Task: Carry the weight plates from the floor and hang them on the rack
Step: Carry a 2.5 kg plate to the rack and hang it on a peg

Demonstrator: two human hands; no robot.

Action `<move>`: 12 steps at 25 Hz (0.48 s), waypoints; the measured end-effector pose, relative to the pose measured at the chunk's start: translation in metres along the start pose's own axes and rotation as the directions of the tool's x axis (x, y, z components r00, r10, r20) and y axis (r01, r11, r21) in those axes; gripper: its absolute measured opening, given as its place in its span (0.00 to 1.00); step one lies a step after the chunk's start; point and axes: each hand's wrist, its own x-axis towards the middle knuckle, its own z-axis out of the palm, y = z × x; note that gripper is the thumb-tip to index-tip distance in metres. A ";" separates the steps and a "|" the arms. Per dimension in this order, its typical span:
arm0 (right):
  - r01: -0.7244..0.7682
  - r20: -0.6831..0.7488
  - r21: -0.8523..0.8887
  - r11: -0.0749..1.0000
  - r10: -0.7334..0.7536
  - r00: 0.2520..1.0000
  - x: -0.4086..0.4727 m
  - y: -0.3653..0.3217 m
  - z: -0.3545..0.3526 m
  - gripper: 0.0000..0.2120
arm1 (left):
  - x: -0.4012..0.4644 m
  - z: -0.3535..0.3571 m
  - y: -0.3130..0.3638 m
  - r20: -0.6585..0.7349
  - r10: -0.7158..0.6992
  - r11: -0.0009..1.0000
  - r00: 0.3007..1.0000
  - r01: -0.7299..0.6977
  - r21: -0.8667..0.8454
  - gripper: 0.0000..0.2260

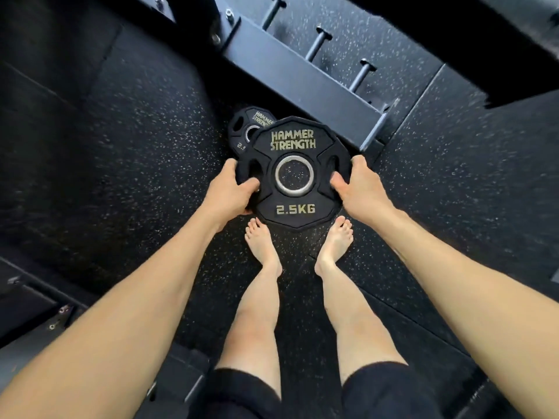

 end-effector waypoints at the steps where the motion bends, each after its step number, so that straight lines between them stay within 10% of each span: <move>1: -0.015 -0.004 0.032 0.999 0.016 1.000 -0.025 -0.012 -0.011 0.17 | -0.030 -0.012 0.008 -0.027 0.018 1.000 0.999 -0.019 -0.008 0.08; 12: 0.204 -0.162 0.552 0.809 -0.136 0.977 -0.281 -0.126 -0.110 0.05 | -0.310 -0.098 0.077 -0.308 0.152 0.803 0.939 -0.299 -0.516 0.07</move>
